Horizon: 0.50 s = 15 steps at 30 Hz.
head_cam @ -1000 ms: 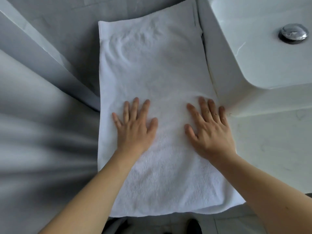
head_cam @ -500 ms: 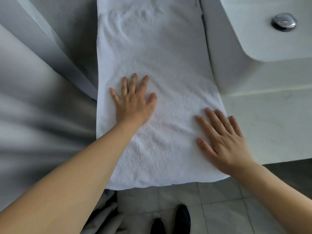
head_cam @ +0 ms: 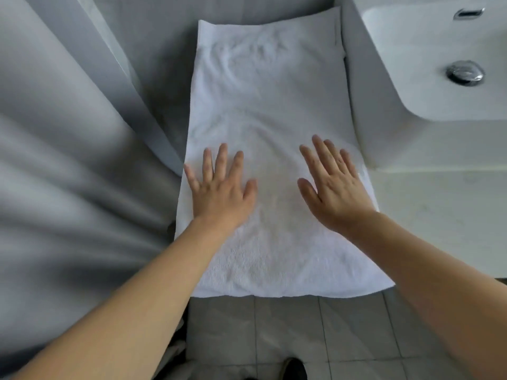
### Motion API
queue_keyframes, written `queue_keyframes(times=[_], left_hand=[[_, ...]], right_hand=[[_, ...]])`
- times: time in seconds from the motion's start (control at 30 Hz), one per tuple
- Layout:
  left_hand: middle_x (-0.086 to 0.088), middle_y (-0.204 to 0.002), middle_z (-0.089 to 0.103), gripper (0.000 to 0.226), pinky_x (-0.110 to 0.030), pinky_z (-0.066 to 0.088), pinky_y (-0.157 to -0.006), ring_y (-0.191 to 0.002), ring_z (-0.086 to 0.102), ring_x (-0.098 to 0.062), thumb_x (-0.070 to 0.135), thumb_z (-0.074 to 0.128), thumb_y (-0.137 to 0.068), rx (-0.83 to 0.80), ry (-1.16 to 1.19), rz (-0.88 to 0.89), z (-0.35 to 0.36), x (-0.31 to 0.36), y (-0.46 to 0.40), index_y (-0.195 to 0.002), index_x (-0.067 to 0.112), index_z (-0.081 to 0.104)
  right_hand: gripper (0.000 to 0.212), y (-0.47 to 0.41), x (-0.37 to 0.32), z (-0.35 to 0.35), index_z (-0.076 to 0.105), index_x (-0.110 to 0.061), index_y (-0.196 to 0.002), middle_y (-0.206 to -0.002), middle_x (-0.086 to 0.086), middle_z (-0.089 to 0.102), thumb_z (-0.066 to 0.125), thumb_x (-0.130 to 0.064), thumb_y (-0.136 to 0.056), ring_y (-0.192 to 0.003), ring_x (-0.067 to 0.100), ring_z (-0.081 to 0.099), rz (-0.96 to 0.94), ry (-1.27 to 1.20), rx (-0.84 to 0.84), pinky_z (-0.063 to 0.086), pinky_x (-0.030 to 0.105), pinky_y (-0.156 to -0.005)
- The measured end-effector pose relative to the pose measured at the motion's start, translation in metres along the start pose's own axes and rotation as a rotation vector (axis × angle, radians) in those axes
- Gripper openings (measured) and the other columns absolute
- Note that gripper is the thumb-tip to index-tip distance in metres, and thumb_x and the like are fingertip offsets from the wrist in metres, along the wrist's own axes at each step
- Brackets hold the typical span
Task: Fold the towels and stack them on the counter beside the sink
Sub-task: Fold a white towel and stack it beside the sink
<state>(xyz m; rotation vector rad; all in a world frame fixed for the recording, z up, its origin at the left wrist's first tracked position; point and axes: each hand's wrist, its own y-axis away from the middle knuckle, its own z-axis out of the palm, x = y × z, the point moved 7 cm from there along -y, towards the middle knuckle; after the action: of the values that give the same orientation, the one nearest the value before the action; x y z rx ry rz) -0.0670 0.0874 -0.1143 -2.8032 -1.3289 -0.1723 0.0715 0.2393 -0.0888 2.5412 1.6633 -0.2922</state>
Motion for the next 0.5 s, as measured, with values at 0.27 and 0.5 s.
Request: queue_keyframes(times=[0.27, 0.5], left_hand=[[0.005, -0.163, -0.024, 0.072, -0.064, -0.013, -0.115, -0.149, -0.026, -0.026, 0.067, 0.002, -0.088, -0.183, 0.018, -0.059, 0.023, -0.011, 0.004, -0.152, 0.040, -0.019], [0.005, -0.163, -0.025, 0.067, -0.058, -0.020, -0.113, -0.148, -0.029, -0.024, 0.059, 0.011, -0.097, -0.226, 0.028, -0.057, -0.027, -0.014, -0.063, -0.153, 0.038, -0.016]], right_hand=[[0.069, -0.016, 0.019, 0.039, -0.005, -0.039, -0.153, -0.163, -0.001, -0.011, 0.002, -0.064, -0.089, -0.149, 0.023, -0.013, 0.090, 0.087, -0.164, -0.011, 0.043, -0.119], [0.062, -0.076, 0.000, -0.004, 0.008, -0.026, -0.155, -0.163, 0.004, 0.001, 0.019, -0.050, -0.099, -0.149, 0.022, 0.000, 0.149, -0.111, -0.047, -0.004, 0.041, -0.121]])
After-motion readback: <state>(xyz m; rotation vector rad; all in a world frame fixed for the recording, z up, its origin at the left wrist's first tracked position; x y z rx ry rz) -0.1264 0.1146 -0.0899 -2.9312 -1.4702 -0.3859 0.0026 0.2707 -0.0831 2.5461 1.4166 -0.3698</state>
